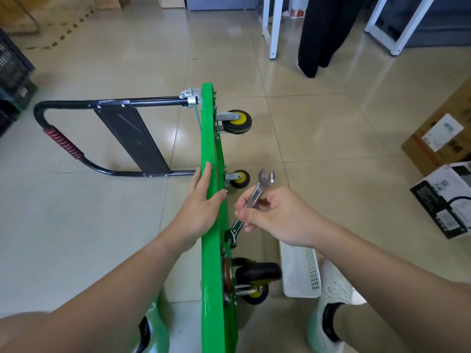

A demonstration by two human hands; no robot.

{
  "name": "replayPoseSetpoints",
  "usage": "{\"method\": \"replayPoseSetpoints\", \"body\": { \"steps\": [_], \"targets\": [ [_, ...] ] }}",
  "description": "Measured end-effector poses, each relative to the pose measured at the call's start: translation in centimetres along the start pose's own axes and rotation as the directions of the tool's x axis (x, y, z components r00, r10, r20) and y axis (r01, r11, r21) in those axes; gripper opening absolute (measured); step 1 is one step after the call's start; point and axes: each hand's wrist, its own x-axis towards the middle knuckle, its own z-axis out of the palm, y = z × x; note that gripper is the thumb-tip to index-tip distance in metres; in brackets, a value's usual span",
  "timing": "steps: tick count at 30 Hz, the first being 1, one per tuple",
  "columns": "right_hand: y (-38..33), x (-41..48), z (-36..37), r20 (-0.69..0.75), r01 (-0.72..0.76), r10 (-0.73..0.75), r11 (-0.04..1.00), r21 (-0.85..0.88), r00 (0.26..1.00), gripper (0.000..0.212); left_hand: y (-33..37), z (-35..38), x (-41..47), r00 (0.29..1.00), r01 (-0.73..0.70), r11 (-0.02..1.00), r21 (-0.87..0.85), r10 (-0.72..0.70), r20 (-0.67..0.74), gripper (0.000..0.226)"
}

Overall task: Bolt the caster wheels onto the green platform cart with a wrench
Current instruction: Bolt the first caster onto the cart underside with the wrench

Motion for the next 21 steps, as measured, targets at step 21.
{"method": "replayPoseSetpoints", "body": {
  "steps": [21],
  "targets": [
    [-0.1,2.3,3.1,-0.085,0.025,-0.028,0.999,-0.034,0.996,0.011,-1.9,-1.2,3.1,0.993,-0.021,0.981,-0.192,0.042,0.106,0.095]
  ]
}}
